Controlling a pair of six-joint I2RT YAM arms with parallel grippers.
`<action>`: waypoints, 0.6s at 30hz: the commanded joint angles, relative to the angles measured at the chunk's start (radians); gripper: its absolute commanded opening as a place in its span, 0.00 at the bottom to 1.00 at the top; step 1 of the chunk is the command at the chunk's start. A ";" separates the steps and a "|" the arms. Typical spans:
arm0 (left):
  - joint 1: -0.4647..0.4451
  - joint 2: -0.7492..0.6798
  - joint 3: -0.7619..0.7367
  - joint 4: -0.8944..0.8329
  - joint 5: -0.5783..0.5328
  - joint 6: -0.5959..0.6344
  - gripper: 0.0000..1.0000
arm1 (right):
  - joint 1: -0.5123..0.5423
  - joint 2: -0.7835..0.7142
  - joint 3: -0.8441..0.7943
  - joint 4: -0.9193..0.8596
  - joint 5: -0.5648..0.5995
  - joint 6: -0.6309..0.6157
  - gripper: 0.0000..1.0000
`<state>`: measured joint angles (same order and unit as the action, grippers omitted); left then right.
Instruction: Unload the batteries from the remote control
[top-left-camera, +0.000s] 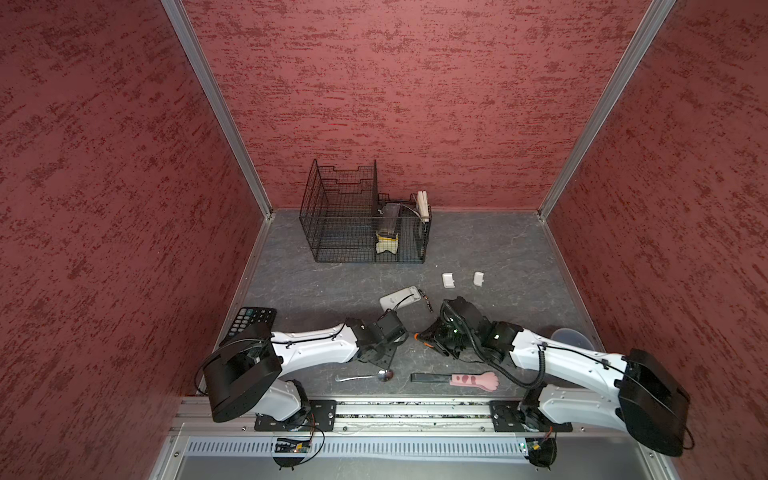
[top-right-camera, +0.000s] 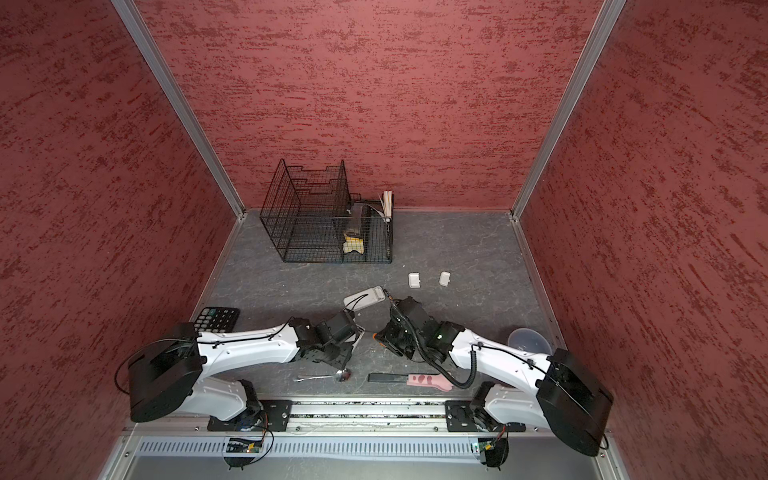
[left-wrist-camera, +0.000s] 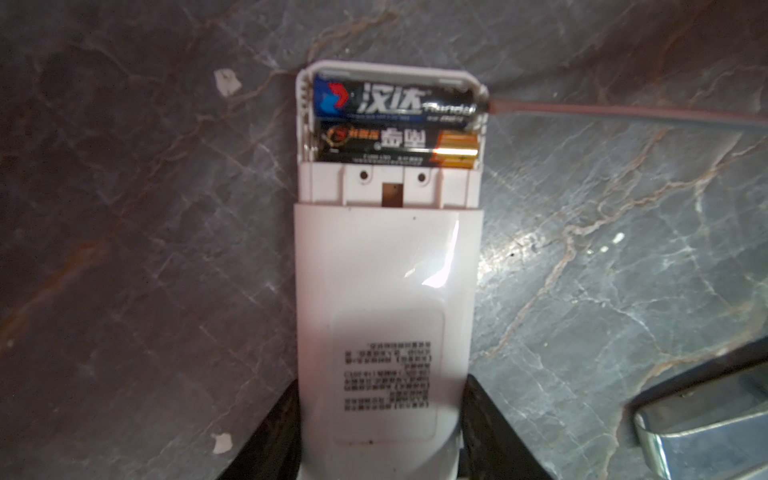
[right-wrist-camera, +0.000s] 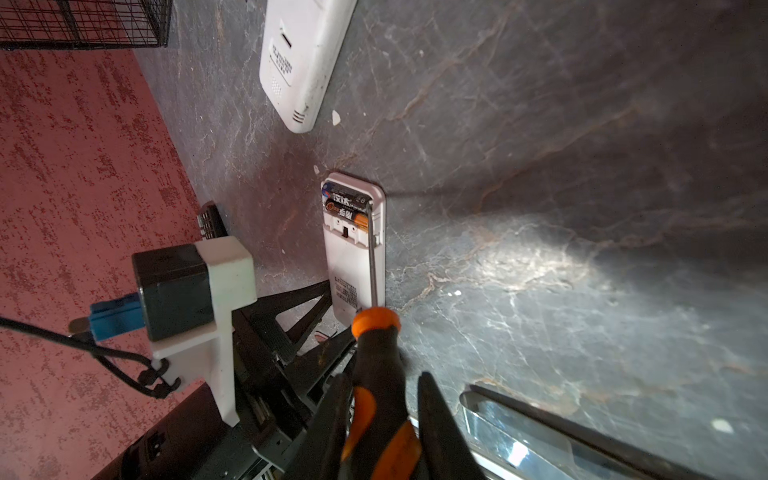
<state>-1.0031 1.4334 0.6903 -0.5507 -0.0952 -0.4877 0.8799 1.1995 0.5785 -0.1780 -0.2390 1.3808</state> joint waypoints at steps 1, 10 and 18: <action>0.014 0.032 0.002 0.025 -0.024 0.012 0.46 | -0.003 0.006 -0.011 0.027 0.009 0.066 0.00; 0.011 0.044 0.006 0.025 -0.020 0.016 0.44 | -0.003 0.039 -0.009 0.091 -0.020 0.072 0.00; -0.002 0.054 0.013 0.025 -0.021 0.023 0.43 | -0.003 0.038 -0.044 0.191 -0.031 0.096 0.00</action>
<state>-1.0039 1.4479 0.7044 -0.5617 -0.0929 -0.4889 0.8799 1.2274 0.5522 -0.0952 -0.3031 1.4036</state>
